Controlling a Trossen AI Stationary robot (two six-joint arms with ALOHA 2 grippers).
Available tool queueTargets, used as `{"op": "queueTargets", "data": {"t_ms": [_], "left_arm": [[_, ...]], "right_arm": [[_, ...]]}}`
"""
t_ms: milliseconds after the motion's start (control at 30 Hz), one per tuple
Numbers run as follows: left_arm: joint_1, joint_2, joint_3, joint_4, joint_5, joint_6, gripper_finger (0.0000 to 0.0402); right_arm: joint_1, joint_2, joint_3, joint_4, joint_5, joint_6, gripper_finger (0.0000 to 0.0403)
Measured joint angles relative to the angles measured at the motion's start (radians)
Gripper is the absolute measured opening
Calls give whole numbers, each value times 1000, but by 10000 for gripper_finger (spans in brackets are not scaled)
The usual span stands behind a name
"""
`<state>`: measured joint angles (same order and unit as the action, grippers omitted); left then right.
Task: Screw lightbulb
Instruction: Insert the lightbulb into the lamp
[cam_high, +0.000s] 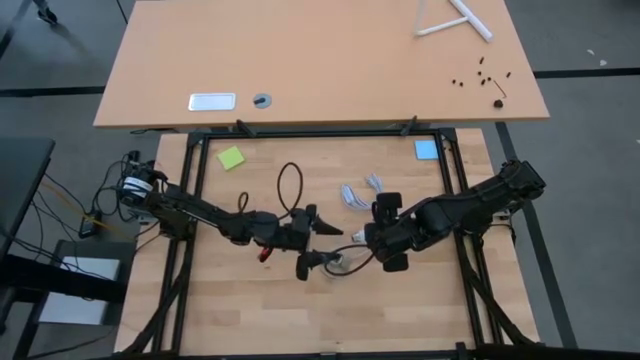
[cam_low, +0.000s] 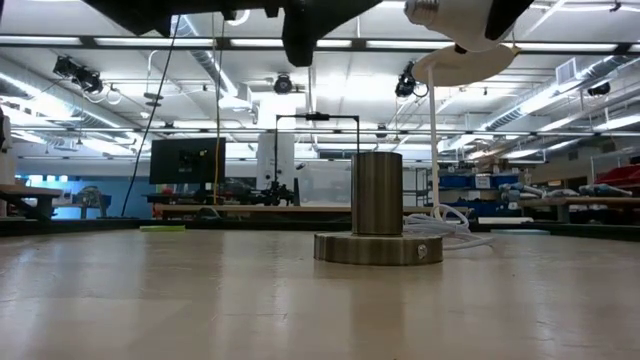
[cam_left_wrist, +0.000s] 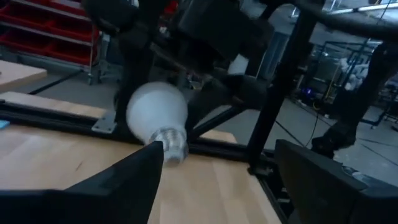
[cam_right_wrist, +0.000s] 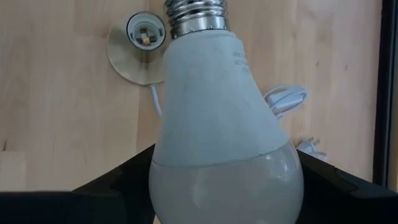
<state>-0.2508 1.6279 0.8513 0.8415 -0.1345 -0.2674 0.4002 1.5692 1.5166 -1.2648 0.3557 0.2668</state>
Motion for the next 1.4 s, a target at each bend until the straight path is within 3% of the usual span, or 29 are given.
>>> {"op": "queueTargets", "data": {"t_ms": [333,467,600,1167,1400], "left_arm": [[-7,-1,43,-70,-3,28,324],[-7,-1,47,-180,-98,54,324],[-6,0,47,-181,-170,62,324],[-13,114,134,-132,-148,137,322],[-13,114,135,-128,-182,148,288]], "right_arm": [[-32,0,0,50,18,-35,282],[-37,0,-1,64,18,-38,283],[-36,0,-1,74,17,-41,283],[-36,0,-1,94,-8,-42,283],[-36,0,-1,93,-17,-42,283]]}}
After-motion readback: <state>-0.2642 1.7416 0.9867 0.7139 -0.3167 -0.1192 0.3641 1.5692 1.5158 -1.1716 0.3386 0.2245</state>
